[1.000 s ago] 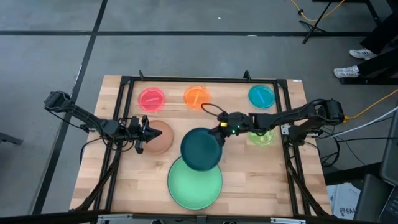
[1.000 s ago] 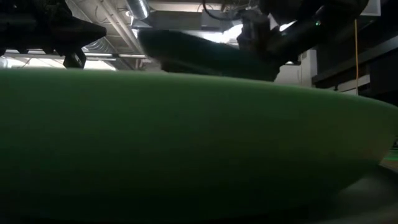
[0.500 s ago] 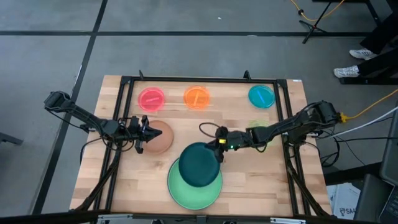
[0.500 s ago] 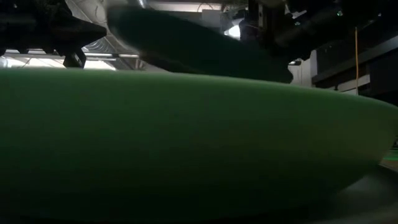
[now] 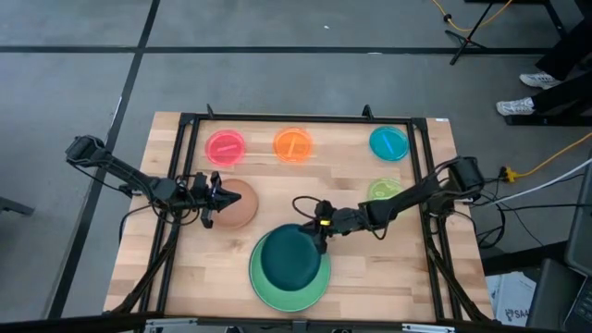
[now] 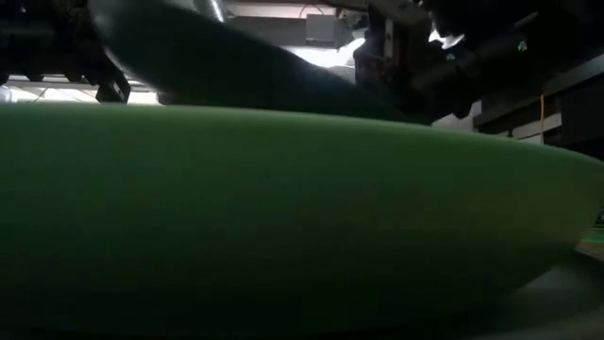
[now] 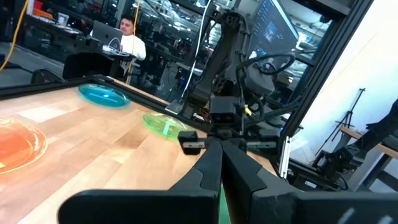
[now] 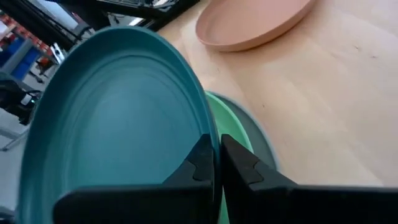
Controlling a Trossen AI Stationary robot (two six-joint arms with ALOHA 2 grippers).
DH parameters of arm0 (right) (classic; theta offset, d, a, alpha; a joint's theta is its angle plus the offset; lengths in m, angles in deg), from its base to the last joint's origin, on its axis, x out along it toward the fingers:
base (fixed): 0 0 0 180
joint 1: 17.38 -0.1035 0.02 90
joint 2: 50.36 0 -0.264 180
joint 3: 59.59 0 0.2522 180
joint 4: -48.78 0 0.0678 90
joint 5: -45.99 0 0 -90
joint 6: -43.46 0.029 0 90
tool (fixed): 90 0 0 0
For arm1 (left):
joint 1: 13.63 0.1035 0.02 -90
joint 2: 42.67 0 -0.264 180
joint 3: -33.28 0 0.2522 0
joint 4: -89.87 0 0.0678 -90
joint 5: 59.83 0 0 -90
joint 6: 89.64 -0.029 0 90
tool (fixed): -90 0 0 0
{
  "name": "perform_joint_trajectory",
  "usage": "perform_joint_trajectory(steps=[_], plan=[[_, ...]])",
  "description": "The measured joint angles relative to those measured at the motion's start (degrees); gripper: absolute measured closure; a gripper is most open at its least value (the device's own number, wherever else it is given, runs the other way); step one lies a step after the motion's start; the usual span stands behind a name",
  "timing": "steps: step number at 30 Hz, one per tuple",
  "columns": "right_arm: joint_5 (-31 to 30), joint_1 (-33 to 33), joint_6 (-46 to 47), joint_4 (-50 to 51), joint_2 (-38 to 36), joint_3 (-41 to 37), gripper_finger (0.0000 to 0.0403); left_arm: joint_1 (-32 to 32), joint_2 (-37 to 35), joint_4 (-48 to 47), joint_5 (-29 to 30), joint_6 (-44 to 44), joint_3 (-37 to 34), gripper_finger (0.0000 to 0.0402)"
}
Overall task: Stack plastic plates
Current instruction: Stack the dark green plate on top of the light green plate
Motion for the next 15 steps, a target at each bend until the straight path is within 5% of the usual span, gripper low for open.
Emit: perform_joint_trajectory(steps=[15], plan=[[2.7, -0.7, -2.1, -3.0, 5.7, 3.1, 0.0396, 0.0, 0.0, 0.0, 0.0, 0.2, 0.0, 0.0398]])
